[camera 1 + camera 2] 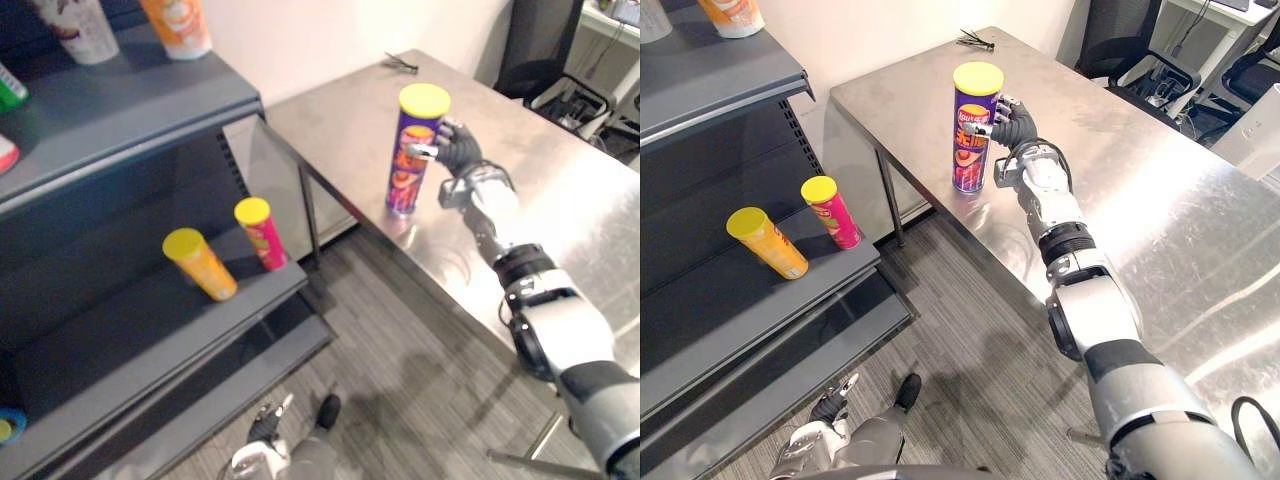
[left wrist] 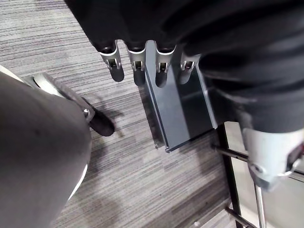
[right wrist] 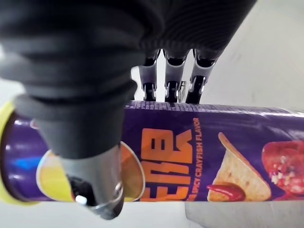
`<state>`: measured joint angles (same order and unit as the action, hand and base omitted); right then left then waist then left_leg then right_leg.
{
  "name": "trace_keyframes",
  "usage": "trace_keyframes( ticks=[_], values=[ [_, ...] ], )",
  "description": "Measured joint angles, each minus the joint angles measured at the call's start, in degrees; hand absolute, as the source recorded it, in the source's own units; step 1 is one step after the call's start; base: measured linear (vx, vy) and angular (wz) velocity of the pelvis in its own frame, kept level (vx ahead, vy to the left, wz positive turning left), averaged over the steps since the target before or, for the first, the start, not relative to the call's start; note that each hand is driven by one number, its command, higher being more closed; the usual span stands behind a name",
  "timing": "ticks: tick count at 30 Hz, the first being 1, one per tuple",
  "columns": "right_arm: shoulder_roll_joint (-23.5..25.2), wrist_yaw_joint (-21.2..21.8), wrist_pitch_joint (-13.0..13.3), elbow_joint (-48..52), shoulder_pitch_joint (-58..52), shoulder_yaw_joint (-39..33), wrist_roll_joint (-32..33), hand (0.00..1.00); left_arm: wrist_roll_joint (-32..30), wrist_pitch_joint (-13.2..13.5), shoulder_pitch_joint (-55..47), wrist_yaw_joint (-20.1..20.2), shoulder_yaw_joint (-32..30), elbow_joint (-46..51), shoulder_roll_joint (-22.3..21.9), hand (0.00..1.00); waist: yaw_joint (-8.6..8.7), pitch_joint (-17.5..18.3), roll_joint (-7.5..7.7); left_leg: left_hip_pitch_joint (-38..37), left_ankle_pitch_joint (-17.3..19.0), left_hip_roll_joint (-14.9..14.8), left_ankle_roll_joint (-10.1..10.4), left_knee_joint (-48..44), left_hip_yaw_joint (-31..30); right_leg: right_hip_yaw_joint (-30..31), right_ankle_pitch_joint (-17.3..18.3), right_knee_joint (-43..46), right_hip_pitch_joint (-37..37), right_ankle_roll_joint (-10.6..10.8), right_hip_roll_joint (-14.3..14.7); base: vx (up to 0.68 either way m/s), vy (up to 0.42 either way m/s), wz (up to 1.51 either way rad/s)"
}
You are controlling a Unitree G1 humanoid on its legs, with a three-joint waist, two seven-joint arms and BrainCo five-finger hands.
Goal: Put the gum and the chips on the shelf.
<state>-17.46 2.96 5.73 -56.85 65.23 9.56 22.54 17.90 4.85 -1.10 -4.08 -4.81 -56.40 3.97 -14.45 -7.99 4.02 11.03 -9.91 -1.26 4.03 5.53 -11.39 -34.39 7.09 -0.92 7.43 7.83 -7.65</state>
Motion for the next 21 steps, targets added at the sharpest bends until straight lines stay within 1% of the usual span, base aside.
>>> trace_keyframes(
  ticks=[11, 15, 21],
  values=[
    [0.74, -0.59, -0.01, 0.14, 0.00, -0.01, 0.02, 1.00, -0.01, -0.02, -0.01, 0.14, 0.02, 0.44, -0.03, 0.00, 0.03, -0.23, 0.01, -0.34, 0.05, -0.32, 0.08, 0.00, 1.17, 0.64, 0.00, 0.04, 0.00, -0.01, 0.00, 0.00, 0.002, -0.02],
    [0.99, -1.08, -0.05, 1.59, -0.04, -0.01, 0.03, 1.00, -0.02, -0.02, 0.07, 0.23, -0.01, 0.71, -0.03, 0.00, 0.10, -1.37, 0.02, -1.04, 0.19, -0.56, 0.21, 0.00, 1.80, 1.67, -0.01, 0.09, 0.18, -0.01, -0.04, -0.01, 0.006, -0.10],
    [0.98, -0.87, -0.09, 3.50, -0.39, 0.01, 0.03, 1.00, -0.04, -0.05, 0.06, 0.21, -0.04, 1.10, -0.32, 0.00, 0.32, -1.47, 0.02, -1.25, 0.23, -0.71, 0.22, -0.01, 3.05, 2.50, -0.01, 0.10, -0.04, -0.02, -0.18, -0.01, 0.008, -0.08]
  ],
)
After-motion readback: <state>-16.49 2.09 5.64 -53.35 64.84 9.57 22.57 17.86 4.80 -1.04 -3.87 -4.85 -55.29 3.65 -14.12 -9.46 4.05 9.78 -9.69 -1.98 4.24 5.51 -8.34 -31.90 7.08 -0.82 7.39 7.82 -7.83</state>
